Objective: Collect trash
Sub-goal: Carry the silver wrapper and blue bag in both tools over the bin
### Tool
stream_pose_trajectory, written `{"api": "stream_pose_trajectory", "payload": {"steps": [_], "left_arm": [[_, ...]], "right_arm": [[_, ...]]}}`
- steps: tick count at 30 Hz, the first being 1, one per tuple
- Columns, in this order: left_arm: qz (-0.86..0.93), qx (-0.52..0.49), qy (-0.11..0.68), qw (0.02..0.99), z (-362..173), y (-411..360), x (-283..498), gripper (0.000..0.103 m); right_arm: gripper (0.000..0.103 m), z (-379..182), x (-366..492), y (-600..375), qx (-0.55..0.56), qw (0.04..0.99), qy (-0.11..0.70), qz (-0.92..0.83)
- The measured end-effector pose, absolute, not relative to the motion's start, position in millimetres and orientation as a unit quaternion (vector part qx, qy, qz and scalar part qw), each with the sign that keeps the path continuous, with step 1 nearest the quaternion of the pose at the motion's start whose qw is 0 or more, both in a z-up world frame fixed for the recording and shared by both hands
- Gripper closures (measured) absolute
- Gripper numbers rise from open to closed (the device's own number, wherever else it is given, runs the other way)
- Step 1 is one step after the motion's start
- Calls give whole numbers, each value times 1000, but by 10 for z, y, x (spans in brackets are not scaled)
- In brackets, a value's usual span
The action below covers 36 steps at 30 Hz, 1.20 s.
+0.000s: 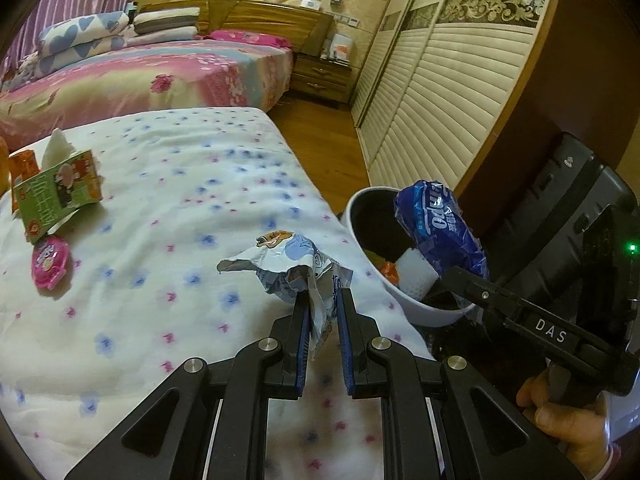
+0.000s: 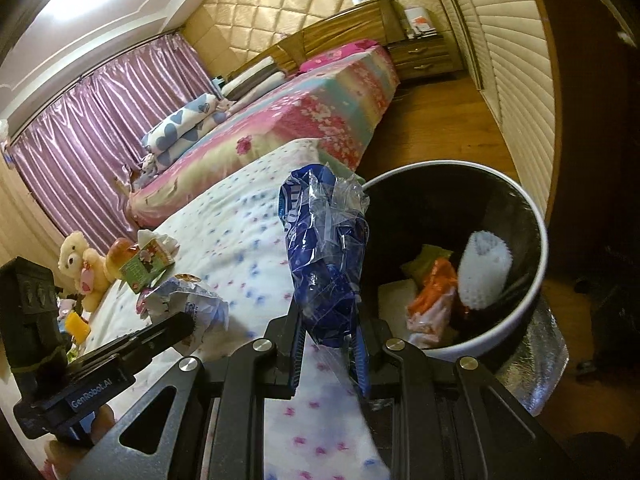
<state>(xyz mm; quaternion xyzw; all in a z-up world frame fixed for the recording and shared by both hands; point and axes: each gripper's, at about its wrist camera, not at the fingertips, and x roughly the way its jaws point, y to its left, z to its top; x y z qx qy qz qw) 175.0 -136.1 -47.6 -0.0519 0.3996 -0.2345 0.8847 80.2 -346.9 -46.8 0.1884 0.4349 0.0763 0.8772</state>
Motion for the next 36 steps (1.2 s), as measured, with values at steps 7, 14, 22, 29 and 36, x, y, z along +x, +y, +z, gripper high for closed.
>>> {"api": "stream_pose_trajectory", "payload": {"steps": [7,14,22,29,36], "left_arm": [[-247,-41,399,882,-472,-1553,1783,91],[-258,-32,400,879,-488,-1728,1838,91],[-270,-25,401,875,-487,-1912,1913,91],[-280,-13,403,871,-521,-2104,2025,91],[-286,-2,406,868,-577,-2250,2122,91]], "right_arm": [[82,-478,762,-3594,192,879,433,62],[82,-489,726,-3735,196,880,431,48],[82,-522,736,-3862,200,879,432,33],[82,-546,769,-3982,202,877,435,21],[82,-590,819,-4088,202,875,439,11]]}}
